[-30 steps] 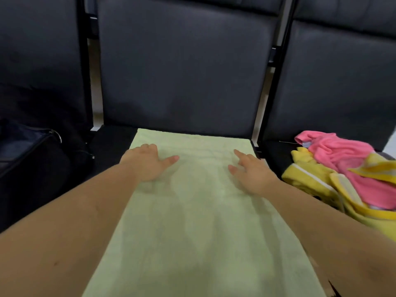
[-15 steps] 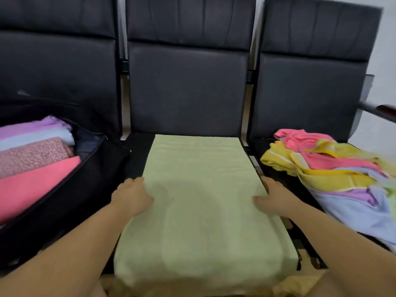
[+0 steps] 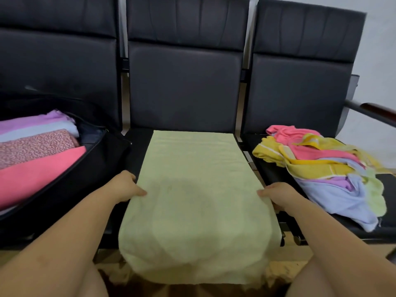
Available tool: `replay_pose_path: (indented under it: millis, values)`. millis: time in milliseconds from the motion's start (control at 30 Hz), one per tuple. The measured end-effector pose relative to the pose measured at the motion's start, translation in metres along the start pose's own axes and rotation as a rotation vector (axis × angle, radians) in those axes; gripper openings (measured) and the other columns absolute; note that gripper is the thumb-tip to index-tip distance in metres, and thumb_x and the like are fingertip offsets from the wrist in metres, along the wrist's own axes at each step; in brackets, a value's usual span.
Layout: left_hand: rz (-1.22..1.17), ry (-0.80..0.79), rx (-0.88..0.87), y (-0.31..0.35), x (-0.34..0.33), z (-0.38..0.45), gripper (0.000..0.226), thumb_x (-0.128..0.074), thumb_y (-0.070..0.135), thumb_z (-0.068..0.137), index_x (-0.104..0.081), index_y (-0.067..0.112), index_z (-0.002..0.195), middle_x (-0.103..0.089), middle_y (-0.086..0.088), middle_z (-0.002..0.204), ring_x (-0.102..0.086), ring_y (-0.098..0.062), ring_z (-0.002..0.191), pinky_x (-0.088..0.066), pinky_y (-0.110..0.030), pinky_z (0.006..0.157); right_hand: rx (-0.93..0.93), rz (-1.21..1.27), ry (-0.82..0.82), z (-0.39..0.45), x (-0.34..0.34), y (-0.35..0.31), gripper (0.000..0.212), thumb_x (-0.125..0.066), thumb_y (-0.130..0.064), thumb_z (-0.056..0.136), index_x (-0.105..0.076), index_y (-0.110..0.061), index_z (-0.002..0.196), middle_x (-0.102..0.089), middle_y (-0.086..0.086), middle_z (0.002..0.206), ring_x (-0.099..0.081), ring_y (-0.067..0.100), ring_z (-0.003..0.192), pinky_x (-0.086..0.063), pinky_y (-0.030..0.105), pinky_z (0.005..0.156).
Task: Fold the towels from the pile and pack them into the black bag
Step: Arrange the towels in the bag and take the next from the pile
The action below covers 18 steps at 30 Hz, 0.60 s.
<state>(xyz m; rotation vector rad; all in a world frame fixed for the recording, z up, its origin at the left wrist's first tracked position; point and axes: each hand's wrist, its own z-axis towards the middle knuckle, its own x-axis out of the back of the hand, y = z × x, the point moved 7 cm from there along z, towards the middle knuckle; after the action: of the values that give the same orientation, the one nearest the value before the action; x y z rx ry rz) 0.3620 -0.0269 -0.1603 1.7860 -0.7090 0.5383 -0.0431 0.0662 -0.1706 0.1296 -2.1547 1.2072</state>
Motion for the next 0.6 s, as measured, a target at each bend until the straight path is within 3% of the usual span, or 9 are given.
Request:
replay_pose_path:
  millis: [67,100,167,233,300,333,433,500,600]
  values:
    - [-0.197,-0.041,-0.021,0.001,-0.001,0.0,0.081,-0.075,0.003,0.078,-0.031,0.014,0.146,-0.058,-0.015,0.115,-0.061,-0.027,0.09,-0.05,-0.03,0.064,0.022,0.063,0.003,0.001,0.004,0.0,0.013,-0.068,-0.009,0.086,-0.058,-0.004,0.08,-0.061,0.021,0.092,-0.056,0.03,0.076,-0.045,0.034,0.064]
    - [-0.252,-0.103,-0.049,0.004,-0.005,-0.003,0.079,-0.071,0.001,0.081,-0.031,0.02,0.147,-0.061,-0.014,0.109,-0.063,-0.028,0.09,-0.051,-0.031,0.066,0.036,0.09,0.001,0.0,0.006,-0.001,0.011,-0.067,-0.007,0.087,-0.056,-0.006,0.083,-0.06,0.019,0.091,-0.057,0.03,0.079,-0.047,0.037,0.067]
    - [-0.226,-0.209,-0.116,0.01,-0.011,-0.009,0.056,-0.064,0.001,0.087,-0.048,0.025,0.135,-0.066,-0.01,0.095,-0.065,-0.022,0.088,-0.053,-0.031,0.074,0.073,0.134,-0.045,-0.005,0.007,-0.004,0.008,-0.06,-0.002,0.09,-0.058,-0.007,0.097,-0.06,0.015,0.093,-0.058,0.027,0.077,-0.051,0.037,0.067]
    - [-0.175,-0.239,-0.174,0.011,-0.008,-0.013,0.034,-0.064,0.003,0.088,-0.064,0.028,0.111,-0.066,-0.001,0.096,-0.064,-0.013,0.089,-0.052,-0.029,0.084,0.115,0.145,-0.136,-0.012,0.006,-0.008,0.021,-0.052,0.004,0.093,-0.063,-0.005,0.109,-0.065,0.016,0.099,-0.062,0.029,0.082,-0.054,0.044,0.077]
    - [-0.142,-0.22,-0.206,0.009,-0.002,-0.013,0.032,-0.069,0.003,0.084,-0.068,0.028,0.104,-0.066,0.001,0.1,-0.063,-0.01,0.09,-0.05,-0.025,0.084,0.153,0.104,-0.197,-0.017,0.009,-0.008,0.028,-0.054,0.007,0.091,-0.065,-0.006,0.113,-0.066,0.019,0.109,-0.063,0.038,0.096,-0.047,0.056,0.095]
    - [-0.099,-0.193,-0.225,0.007,0.002,-0.013,0.035,-0.072,0.003,0.081,-0.068,0.023,0.109,-0.064,0.001,0.091,-0.06,-0.009,0.082,-0.049,-0.021,0.079,0.169,0.064,-0.204,-0.019,0.012,-0.008,0.03,-0.057,0.007,0.089,-0.065,-0.006,0.115,-0.066,0.019,0.11,-0.063,0.04,0.101,-0.045,0.057,0.098]
    - [0.113,-0.063,-0.288,0.007,0.016,-0.015,0.049,-0.079,0.008,0.075,-0.065,0.016,0.121,-0.046,0.001,0.069,-0.046,-0.01,0.062,-0.038,-0.012,0.061,0.234,-0.08,-0.176,-0.026,0.018,-0.01,0.039,-0.067,0.005,0.083,-0.063,-0.006,0.12,-0.068,0.011,0.104,-0.066,0.026,0.091,-0.057,0.035,0.08]
    - [0.222,0.002,-0.309,0.007,0.021,-0.019,0.05,-0.08,0.014,0.075,-0.065,0.018,0.122,-0.051,0.005,0.071,-0.049,-0.008,0.065,-0.039,-0.015,0.066,0.283,-0.208,-0.135,-0.032,0.021,-0.013,0.036,-0.07,0.0,0.082,-0.065,-0.01,0.117,-0.068,0.006,0.1,-0.065,0.016,0.084,-0.05,0.015,0.061]
    - [0.354,0.079,-0.314,0.007,0.025,-0.023,0.037,-0.077,0.022,0.079,-0.069,0.021,0.115,-0.063,0.007,0.089,-0.056,-0.009,0.082,-0.044,-0.023,0.085,0.373,-0.374,-0.063,-0.038,0.022,-0.02,0.009,-0.07,-0.01,0.085,-0.072,-0.013,0.093,-0.072,0.008,0.088,-0.066,0.022,0.081,-0.043,0.011,0.056]
